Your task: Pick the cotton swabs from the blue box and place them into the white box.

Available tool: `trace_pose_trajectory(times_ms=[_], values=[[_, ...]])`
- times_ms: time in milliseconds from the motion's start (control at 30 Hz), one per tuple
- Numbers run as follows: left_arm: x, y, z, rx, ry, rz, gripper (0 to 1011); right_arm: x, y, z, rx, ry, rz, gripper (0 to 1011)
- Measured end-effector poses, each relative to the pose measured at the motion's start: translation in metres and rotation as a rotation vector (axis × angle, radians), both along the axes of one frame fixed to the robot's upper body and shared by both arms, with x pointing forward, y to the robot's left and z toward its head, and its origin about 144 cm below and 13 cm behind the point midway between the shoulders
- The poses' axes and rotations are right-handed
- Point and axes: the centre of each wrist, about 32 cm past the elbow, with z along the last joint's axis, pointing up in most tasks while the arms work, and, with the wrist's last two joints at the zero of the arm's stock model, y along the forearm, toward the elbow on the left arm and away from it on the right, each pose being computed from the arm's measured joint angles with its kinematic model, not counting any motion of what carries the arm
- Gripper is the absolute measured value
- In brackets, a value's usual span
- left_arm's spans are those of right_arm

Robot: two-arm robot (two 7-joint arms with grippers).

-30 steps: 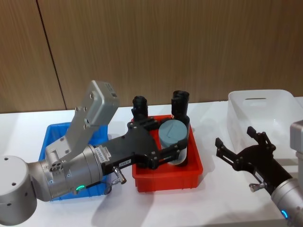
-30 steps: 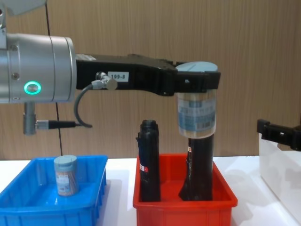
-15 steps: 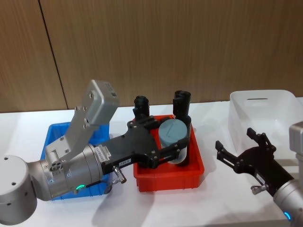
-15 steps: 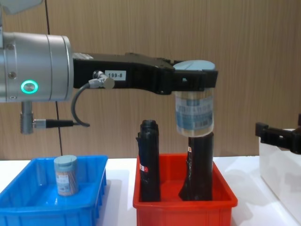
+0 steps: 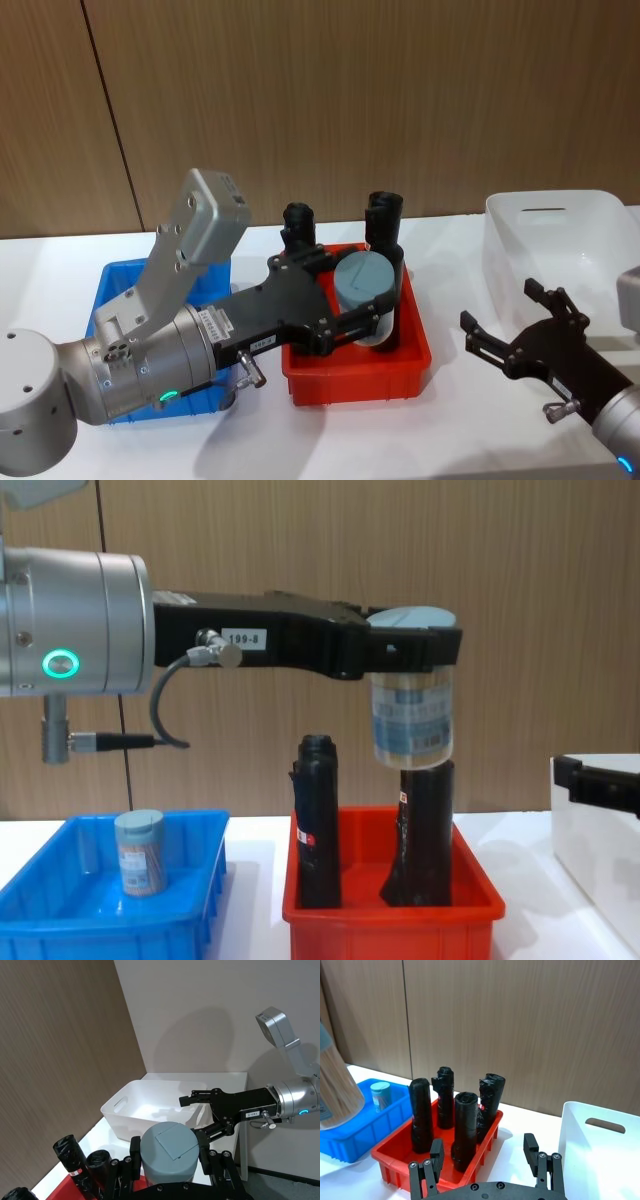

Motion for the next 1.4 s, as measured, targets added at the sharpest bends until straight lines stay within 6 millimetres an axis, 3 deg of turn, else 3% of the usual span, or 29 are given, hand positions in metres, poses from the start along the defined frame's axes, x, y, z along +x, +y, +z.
trace_pose_trajectory(times_ms=[667, 1400], values=[[0.0, 0.0, 0.0, 0.0, 0.0, 0.001, 669, 0.002, -0.016, 0.006, 0.061, 0.0, 0.207, 1002], [0.0, 0.0, 0.0, 0.001, 0.0, 0.001, 669, 0.005, -0.004, 0.017, 0.105, -0.044, 0.451, 1001]])
